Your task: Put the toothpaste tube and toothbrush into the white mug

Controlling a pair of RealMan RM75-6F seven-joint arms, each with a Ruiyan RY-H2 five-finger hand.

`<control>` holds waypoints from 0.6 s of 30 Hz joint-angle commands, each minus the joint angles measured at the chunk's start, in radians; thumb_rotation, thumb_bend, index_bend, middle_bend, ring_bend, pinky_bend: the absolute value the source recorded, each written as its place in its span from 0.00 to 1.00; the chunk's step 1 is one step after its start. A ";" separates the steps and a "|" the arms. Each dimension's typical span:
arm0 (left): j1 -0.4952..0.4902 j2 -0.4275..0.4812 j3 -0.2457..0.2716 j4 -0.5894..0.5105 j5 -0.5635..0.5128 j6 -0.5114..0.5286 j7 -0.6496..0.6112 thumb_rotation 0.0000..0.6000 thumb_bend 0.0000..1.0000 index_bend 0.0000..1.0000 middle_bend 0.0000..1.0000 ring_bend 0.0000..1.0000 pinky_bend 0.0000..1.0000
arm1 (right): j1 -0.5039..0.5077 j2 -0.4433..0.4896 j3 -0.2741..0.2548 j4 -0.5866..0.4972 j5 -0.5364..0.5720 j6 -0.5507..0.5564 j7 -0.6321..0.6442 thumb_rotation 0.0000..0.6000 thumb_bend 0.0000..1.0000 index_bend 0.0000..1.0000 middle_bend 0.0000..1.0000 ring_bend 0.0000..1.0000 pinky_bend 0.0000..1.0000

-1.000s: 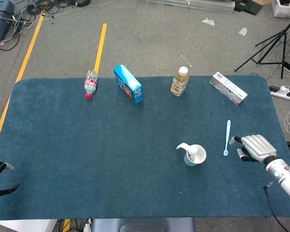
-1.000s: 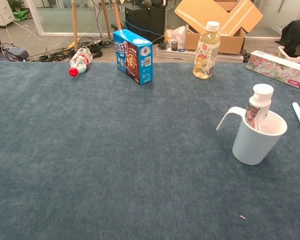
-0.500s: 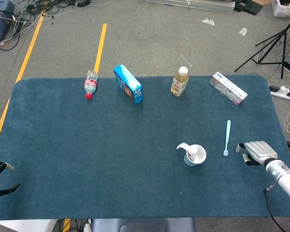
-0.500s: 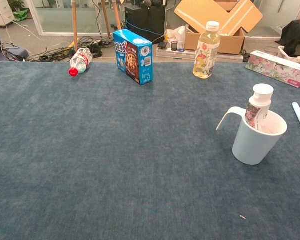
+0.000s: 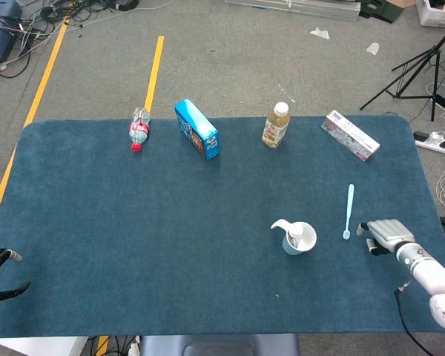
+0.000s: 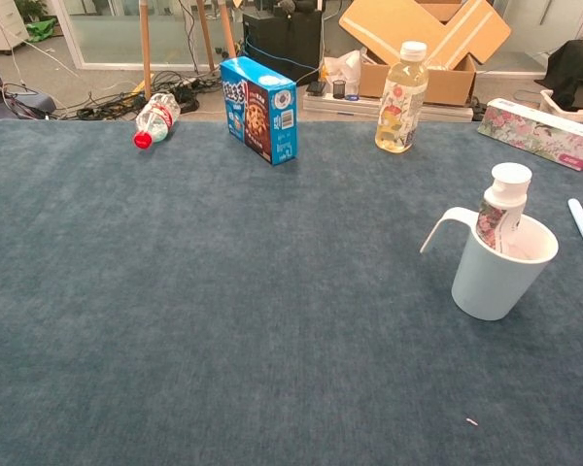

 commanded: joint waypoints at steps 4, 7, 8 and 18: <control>0.002 0.002 0.000 0.001 0.002 0.003 -0.007 1.00 0.00 0.43 0.40 0.31 0.35 | 0.016 -0.027 0.001 0.005 0.012 -0.009 -0.018 1.00 0.63 0.30 1.00 1.00 1.00; 0.001 0.003 0.000 0.000 0.003 0.003 -0.008 1.00 0.00 0.43 0.40 0.31 0.35 | 0.019 -0.032 0.005 -0.003 0.010 -0.002 -0.021 1.00 0.63 0.30 1.00 1.00 1.00; 0.001 0.003 0.000 0.000 0.003 0.003 -0.008 1.00 0.00 0.43 0.40 0.31 0.35 | 0.019 -0.033 0.007 -0.006 0.008 0.002 -0.020 1.00 0.63 0.30 1.00 1.00 1.00; 0.001 0.003 0.000 -0.002 0.003 0.003 -0.007 1.00 0.00 0.43 0.40 0.31 0.35 | 0.022 -0.062 0.035 -0.022 -0.035 0.023 0.011 1.00 0.63 0.30 1.00 1.00 1.00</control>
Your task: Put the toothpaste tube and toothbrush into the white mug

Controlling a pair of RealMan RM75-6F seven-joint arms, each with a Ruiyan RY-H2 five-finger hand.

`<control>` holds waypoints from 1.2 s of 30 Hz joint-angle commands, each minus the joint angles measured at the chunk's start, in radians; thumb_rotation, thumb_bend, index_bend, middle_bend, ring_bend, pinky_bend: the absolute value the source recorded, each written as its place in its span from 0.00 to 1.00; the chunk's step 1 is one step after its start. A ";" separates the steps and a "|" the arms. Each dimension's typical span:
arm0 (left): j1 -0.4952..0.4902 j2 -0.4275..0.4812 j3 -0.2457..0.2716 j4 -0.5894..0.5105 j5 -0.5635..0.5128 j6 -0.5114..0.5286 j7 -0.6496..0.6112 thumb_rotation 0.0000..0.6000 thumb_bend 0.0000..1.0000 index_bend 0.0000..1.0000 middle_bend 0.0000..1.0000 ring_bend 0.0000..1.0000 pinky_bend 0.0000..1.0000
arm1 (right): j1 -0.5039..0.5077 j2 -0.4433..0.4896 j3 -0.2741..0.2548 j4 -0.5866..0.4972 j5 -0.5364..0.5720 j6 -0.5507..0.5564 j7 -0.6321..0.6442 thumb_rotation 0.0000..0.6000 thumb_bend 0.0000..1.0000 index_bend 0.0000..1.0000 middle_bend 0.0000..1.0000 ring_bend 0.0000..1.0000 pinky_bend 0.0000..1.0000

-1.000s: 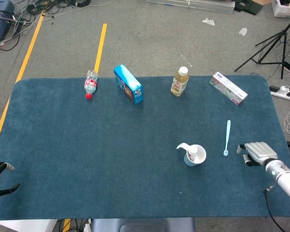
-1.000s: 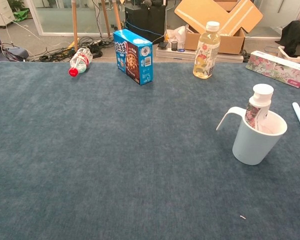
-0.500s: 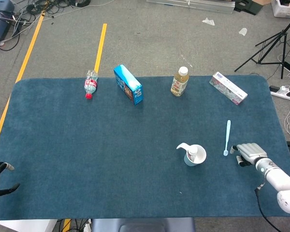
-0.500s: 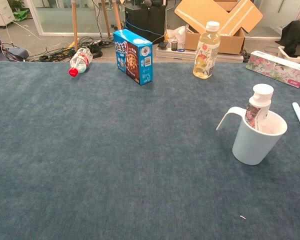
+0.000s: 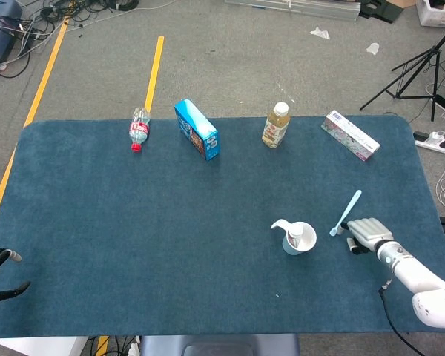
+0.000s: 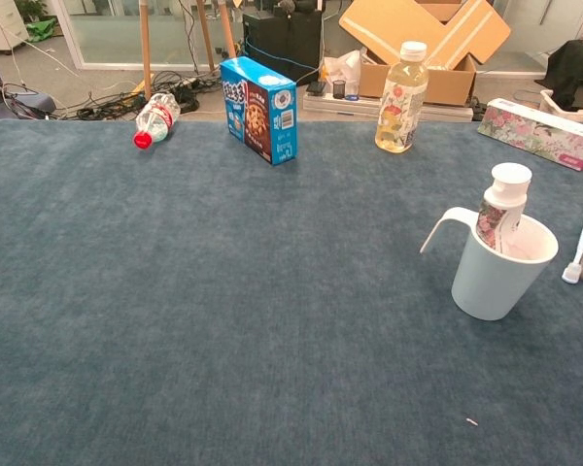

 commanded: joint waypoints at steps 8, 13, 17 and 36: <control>0.000 0.002 0.000 -0.001 0.001 0.000 -0.002 1.00 0.00 0.43 0.40 0.31 0.35 | 0.019 -0.052 0.036 0.019 -0.019 0.002 0.035 1.00 0.63 0.29 1.00 1.00 1.00; 0.000 0.003 0.000 -0.002 0.001 0.001 -0.005 1.00 0.00 0.43 0.40 0.31 0.35 | 0.021 -0.043 0.052 -0.008 -0.046 0.018 0.057 1.00 0.63 0.29 1.00 1.00 1.00; 0.002 0.005 -0.001 -0.003 0.003 0.006 -0.010 1.00 0.00 0.43 0.40 0.31 0.35 | 0.006 0.004 0.055 -0.052 -0.083 0.053 0.073 1.00 0.62 0.30 1.00 1.00 1.00; -0.001 0.000 0.000 -0.001 -0.002 -0.002 0.004 1.00 0.00 0.43 0.40 0.31 0.35 | -0.090 -0.156 0.077 0.196 -0.098 0.398 -0.206 1.00 0.15 0.44 1.00 1.00 1.00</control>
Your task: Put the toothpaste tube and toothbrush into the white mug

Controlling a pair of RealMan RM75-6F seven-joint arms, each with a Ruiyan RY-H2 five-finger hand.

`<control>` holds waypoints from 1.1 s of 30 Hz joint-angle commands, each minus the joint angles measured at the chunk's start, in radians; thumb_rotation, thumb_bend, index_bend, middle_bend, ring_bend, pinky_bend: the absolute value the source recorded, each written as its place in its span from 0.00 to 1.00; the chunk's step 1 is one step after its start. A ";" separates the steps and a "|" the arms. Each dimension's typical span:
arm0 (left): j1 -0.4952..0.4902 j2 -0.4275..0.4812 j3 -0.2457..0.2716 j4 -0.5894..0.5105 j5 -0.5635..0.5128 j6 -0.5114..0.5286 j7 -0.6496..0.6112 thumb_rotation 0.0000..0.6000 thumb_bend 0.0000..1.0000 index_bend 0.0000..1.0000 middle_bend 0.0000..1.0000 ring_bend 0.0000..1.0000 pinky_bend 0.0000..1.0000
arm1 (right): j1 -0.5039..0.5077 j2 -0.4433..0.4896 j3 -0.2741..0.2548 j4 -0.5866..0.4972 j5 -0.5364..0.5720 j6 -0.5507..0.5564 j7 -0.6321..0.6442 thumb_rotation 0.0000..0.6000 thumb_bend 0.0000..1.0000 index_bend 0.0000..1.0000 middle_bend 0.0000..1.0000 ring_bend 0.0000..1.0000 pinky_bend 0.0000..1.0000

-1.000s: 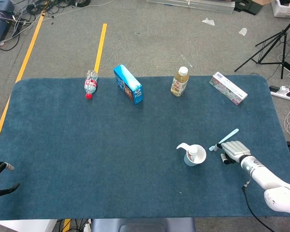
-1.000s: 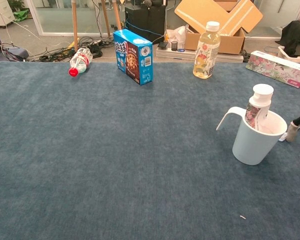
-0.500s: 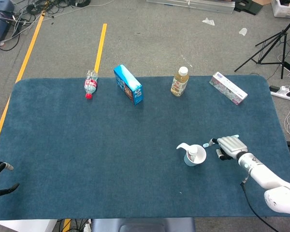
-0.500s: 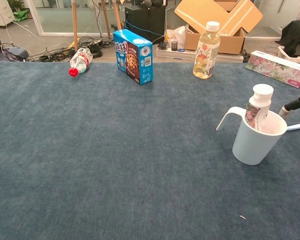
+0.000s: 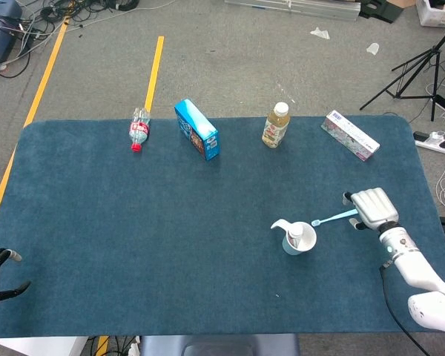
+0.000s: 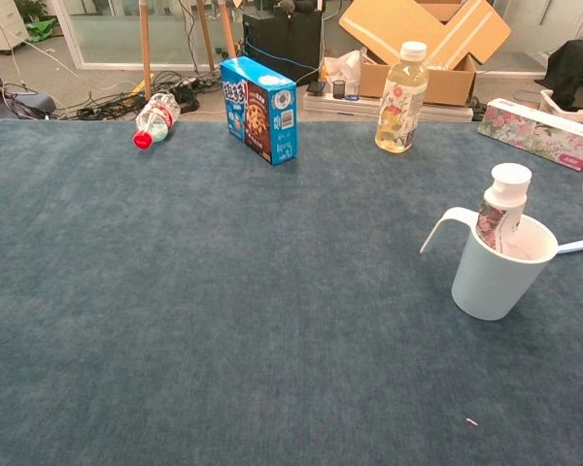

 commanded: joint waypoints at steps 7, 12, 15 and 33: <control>0.001 0.002 0.000 0.000 0.001 0.002 -0.004 1.00 0.00 0.43 0.40 0.31 0.35 | -0.007 -0.132 0.003 0.176 -0.037 0.008 0.013 1.00 0.10 0.50 1.00 1.00 1.00; 0.001 0.002 0.000 0.000 0.000 0.001 -0.004 1.00 0.00 0.43 0.40 0.31 0.35 | 0.002 -0.162 0.005 0.216 -0.047 -0.023 0.034 1.00 0.10 0.52 1.00 1.00 1.00; 0.001 0.002 0.000 0.000 -0.001 0.000 -0.005 1.00 0.00 0.43 0.40 0.31 0.35 | 0.008 -0.177 0.007 0.233 -0.045 -0.041 0.034 1.00 0.11 0.52 1.00 1.00 1.00; 0.003 0.006 0.000 0.001 0.002 0.003 -0.015 1.00 0.00 0.43 0.40 0.31 0.35 | 0.039 -0.239 0.029 0.296 -0.002 -0.134 0.005 1.00 0.19 0.54 1.00 1.00 1.00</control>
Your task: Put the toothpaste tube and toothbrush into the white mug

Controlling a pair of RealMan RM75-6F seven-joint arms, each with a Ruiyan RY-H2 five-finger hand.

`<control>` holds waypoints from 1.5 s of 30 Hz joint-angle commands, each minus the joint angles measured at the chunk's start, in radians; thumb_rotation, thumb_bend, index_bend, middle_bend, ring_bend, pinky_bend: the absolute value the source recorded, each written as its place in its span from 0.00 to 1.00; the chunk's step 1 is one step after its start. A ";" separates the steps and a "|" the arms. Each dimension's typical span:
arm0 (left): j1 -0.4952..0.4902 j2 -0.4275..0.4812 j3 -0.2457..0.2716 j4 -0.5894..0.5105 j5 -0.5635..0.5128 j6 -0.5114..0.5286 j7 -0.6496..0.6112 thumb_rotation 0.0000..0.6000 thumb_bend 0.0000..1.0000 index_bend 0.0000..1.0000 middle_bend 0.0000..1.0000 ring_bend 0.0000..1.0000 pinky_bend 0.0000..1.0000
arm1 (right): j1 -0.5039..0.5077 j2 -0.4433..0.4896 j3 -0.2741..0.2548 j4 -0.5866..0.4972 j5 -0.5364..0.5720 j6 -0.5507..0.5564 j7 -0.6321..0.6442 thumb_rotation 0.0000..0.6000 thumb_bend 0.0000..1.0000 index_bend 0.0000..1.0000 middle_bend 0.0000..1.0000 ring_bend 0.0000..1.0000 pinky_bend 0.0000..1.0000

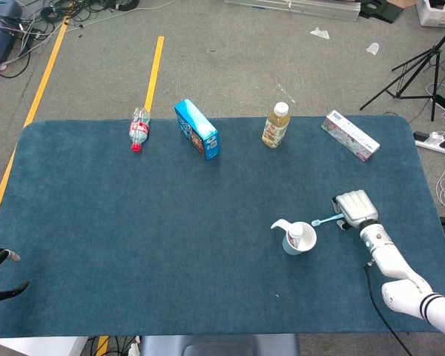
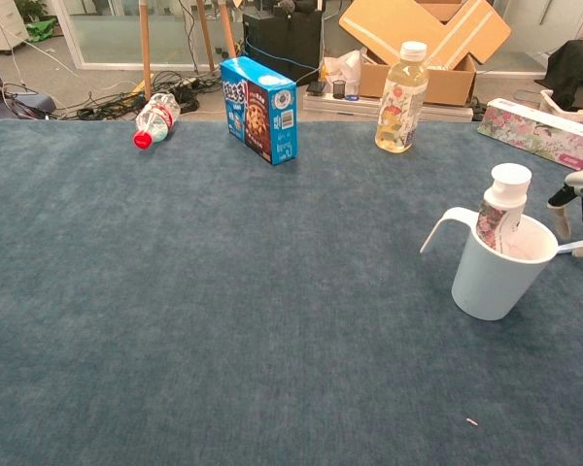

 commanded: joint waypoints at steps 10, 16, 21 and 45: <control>0.001 0.000 0.000 0.001 0.001 0.002 -0.002 1.00 0.00 0.43 0.40 0.31 0.35 | 0.008 -0.017 0.005 0.026 0.020 -0.039 -0.003 1.00 0.19 0.54 1.00 1.00 1.00; 0.002 0.000 0.001 0.000 0.003 0.004 -0.001 1.00 0.00 0.43 0.40 0.31 0.35 | 0.012 -0.026 0.007 0.039 0.022 -0.051 -0.002 1.00 0.20 0.54 1.00 1.00 1.00; 0.003 0.000 0.001 0.000 0.003 0.004 -0.002 1.00 0.00 0.43 0.40 0.31 0.35 | 0.014 -0.031 0.007 0.042 0.021 -0.058 0.000 1.00 0.24 0.55 1.00 1.00 1.00; 0.003 -0.001 0.002 0.000 0.004 0.003 0.002 1.00 0.00 0.43 0.40 0.31 0.35 | -0.021 0.139 0.065 -0.170 -0.028 0.054 0.166 1.00 0.31 0.62 1.00 1.00 1.00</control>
